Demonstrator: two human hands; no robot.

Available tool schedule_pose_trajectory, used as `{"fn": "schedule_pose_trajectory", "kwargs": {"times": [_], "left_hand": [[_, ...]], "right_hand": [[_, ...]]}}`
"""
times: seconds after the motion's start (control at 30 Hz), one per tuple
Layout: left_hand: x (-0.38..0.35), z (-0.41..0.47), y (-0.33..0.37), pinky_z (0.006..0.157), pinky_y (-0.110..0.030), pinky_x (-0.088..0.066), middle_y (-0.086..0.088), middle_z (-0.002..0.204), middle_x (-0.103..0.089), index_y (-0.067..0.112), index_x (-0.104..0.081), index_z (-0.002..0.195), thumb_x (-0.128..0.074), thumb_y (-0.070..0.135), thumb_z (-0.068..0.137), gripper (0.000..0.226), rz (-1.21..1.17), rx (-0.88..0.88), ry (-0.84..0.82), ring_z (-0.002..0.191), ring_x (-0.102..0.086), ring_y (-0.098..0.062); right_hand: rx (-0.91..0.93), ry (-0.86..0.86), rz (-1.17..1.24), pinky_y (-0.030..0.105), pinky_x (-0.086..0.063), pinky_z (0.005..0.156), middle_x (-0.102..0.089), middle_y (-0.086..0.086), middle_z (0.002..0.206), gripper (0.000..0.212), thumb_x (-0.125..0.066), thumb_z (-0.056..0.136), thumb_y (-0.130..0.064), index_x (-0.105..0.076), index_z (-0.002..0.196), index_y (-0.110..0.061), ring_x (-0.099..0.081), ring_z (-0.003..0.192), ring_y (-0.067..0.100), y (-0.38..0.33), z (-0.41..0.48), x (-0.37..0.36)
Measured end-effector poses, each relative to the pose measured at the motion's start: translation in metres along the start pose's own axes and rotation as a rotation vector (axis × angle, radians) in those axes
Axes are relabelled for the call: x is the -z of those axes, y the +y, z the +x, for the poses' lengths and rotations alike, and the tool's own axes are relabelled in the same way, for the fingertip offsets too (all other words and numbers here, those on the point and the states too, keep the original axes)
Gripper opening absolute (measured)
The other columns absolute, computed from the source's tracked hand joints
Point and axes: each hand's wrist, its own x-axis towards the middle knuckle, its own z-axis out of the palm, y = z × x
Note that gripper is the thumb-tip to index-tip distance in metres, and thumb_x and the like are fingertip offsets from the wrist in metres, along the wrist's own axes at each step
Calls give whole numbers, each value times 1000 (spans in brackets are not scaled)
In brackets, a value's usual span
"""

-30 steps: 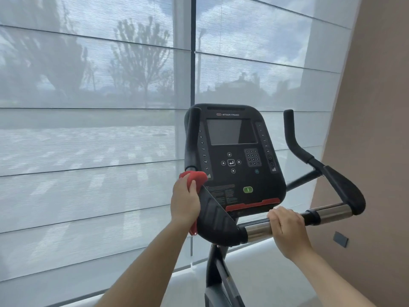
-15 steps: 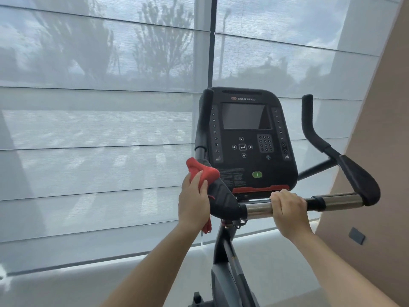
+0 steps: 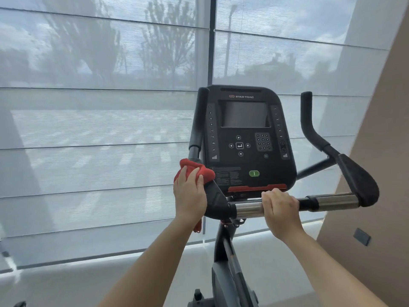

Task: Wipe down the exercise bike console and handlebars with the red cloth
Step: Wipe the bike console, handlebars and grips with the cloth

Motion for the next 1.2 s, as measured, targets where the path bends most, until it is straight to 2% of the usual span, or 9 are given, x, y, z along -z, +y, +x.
{"fn": "schedule_pose_trajectory", "kwargs": {"times": [0.33,0.53,0.63,0.73,0.83,0.93,1.07,1.13,1.2], "left_hand": [[-22,-66,27,117,-43,-11,0,155,-21,27,-53,129,-30,28,101,37,-213,175,136,143,-12,-24],[1,-59,33,110,-27,-25,0,145,-39,18,-51,128,-30,26,101,35,-368,206,280,135,-34,-19],[6,-47,36,112,-39,-27,-3,145,-39,20,-48,130,-30,29,101,36,-393,190,346,135,-34,-22],[-18,-47,37,117,-47,-9,-6,154,-22,24,-37,140,-32,37,99,44,-60,35,103,144,-7,-27],[-30,-43,28,112,-51,8,3,158,4,40,-18,145,-26,55,92,55,266,13,-205,142,19,-19],[-5,-24,11,110,-55,9,9,158,6,53,-4,141,-22,53,82,62,422,-59,-382,142,17,-15],[34,0,-16,113,-48,7,19,156,11,62,4,136,-29,59,88,58,541,-436,-498,140,20,-6],[36,6,-23,115,-44,3,20,156,-2,60,-2,137,-35,59,91,57,489,-555,-522,143,11,-8],[31,5,-27,116,-40,-3,19,152,-22,52,-17,141,-34,62,89,55,474,-618,-406,142,-6,-9]], "right_hand": [[69,-199,2,32,-24,76,-44,-4,76,42,-10,91,-39,-42,71,-21,-41,75,19,8,2,12],[70,-227,48,32,-23,77,-43,-6,76,35,-21,99,-30,-42,73,-22,-41,77,19,16,4,9],[73,-240,52,32,-24,77,-43,-6,74,36,-21,99,-30,-43,72,-22,-42,76,19,17,5,12],[70,-261,46,31,-25,78,-43,-7,76,36,-19,99,-30,-44,74,-23,-42,77,17,17,4,14],[67,-305,14,29,-25,78,-42,-8,77,37,-17,99,-30,-46,77,-22,-41,77,15,16,6,15],[55,-340,1,29,-26,77,-42,-8,76,38,-16,100,-29,-47,79,-19,-41,76,15,16,9,17],[42,-297,44,30,-30,79,-43,-9,73,40,-19,100,-28,-48,75,-18,-43,76,14,17,7,14],[36,-269,66,30,-30,79,-42,-10,71,38,-21,100,-26,-46,72,-19,-42,74,13,16,5,12],[37,-241,83,31,-31,78,-43,-10,70,38,-23,100,-25,-46,71,-19,-42,72,13,16,4,11]]}}
